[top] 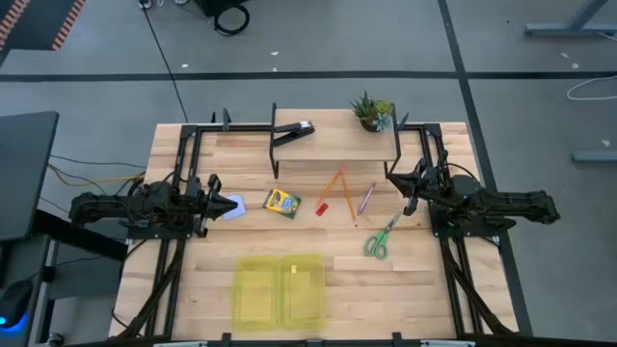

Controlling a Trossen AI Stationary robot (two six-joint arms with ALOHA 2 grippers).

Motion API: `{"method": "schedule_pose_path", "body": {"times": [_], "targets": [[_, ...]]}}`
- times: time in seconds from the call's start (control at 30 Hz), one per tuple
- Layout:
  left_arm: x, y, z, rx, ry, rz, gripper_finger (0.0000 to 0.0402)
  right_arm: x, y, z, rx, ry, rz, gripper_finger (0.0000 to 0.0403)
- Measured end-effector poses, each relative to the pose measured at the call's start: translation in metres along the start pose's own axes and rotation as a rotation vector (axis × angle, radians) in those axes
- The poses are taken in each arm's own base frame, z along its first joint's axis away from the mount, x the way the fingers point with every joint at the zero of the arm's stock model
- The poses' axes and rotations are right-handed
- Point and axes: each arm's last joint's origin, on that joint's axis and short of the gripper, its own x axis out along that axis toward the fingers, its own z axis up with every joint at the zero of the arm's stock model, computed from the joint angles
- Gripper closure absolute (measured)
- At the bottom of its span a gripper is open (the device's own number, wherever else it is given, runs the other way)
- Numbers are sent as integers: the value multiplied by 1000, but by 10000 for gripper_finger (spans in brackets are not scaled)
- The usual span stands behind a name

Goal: Pack school essentials

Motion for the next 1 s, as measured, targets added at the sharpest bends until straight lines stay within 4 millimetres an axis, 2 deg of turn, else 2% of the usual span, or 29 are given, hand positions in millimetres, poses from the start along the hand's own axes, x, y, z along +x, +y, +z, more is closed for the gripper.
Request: {"method": "schedule_pose_path", "body": {"times": [0.63, 0.8, 1.0], "targets": [[0, 0, 1, 3, -9, 4, 377, 0, 0, 0, 0, 0, 0, 380], [0, 1, -1, 164, 5, 12, 376, 0, 0, 0, 0, -1, 0, 380], [0, 2, 1, 237, -11, 77, 385, 0, 0, 0, 0, 0, 0, 380]]}}
